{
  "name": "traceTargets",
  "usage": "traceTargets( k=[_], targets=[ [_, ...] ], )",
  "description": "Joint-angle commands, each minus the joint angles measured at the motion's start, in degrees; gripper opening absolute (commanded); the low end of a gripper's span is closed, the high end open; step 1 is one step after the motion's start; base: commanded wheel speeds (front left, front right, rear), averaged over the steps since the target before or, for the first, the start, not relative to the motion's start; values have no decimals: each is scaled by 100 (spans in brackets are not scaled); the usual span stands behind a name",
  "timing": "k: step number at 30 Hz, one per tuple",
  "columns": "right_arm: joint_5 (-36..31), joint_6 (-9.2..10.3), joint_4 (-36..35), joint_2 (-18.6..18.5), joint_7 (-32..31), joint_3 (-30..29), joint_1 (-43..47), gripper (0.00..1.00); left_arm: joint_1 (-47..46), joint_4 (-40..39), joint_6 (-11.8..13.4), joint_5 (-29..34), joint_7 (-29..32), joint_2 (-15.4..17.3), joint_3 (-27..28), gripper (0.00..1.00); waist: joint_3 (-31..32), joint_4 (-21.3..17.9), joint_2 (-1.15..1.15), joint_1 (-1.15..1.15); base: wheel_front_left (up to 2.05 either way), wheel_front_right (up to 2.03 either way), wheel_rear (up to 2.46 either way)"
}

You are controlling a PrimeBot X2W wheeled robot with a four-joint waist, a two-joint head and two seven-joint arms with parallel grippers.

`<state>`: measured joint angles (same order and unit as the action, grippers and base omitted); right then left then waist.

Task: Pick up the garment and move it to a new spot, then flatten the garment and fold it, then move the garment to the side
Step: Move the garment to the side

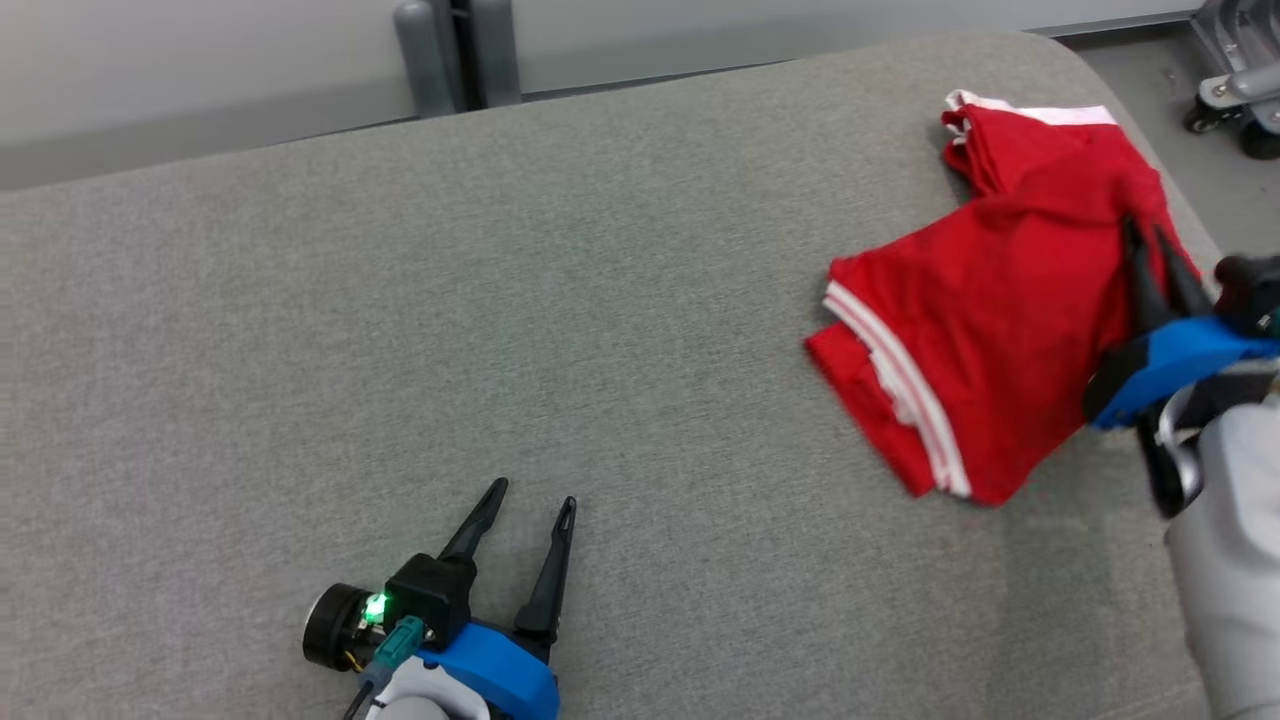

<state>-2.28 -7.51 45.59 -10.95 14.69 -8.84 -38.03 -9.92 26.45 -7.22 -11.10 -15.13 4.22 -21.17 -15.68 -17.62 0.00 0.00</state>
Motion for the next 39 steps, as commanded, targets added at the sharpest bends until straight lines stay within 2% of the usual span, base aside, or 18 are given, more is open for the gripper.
traceTargets(
  k=[1, 5, 10, 11, 12, 15, 18, 21, 24, 30, 39],
  targets=[
    [-66, 4, 60, -63, -21, -72, -173, 0, -117, 4, -45, 10, -1, 48, 21, 100, -126, 144, 0, 0, 0, 0, 0],
    [-551, 4, 416, -502, -221, -756, -875, 0, -169, 80, -28, -20, 0, 80, 118, 100, -269, 403, 0, 0, 0, 0, 0],
    [-1443, 4, 563, -852, -589, -2088, -1077, 0, -258, 141, -19, -8, 7, 133, 197, 100, -372, 697, 0, 0, 0, 0, 0],
    [-1677, 4, 516, -887, -661, -2358, -1038, 66, -272, 148, -19, 0, 7, 135, 222, 100, -381, 733, 0, 0, 0, 0, 0],
    [-1821, 4, 471, -843, -670, -2621, -1026, 100, -275, 154, -18, 9, 7, 139, 256, 100, -385, 761, 0, 0, 0, 0, 0],
    [-2262, 3, 362, -600, -533, -3180, -1006, 100, -248, 161, -18, 51, 7, 133, 380, 100, -376, 794, 0, 0, 0, 0, 0],
    [-2537, 3, 350, -358, -281, -3421, -1012, 100, -179, 142, -17, 96, 7, 109, 528, 100, -325, 763, 0, 0, 0, 0, 0],
    [-2616, 3, 449, -37, -60, -3398, -1034, 100, -135, 104, -17, 172, 7, 84, 699, 100, -234, 727, 0, 0, 0, 0, 0],
    [-2403, 3, 519, 292, 41, -3261, -975, 100, -87, 85, -18, 266, 5, 44, 872, 100, -133, 725, 0, 0, 0, 0, 0],
    [-1494, 2, -116, 727, 49, -2201, -254, 100, -19, 42, 17, 398, 0, -9, 1196, 100, 33, 832, 0, 0, 0, 0, 0],
    [228, 3, -868, 791, 52, -193, 982, 100, 90, 102, 101, 316, 0, -97, 1654, 100, 254, 1153, 0, 0, 0, 0, 0]
  ],
)
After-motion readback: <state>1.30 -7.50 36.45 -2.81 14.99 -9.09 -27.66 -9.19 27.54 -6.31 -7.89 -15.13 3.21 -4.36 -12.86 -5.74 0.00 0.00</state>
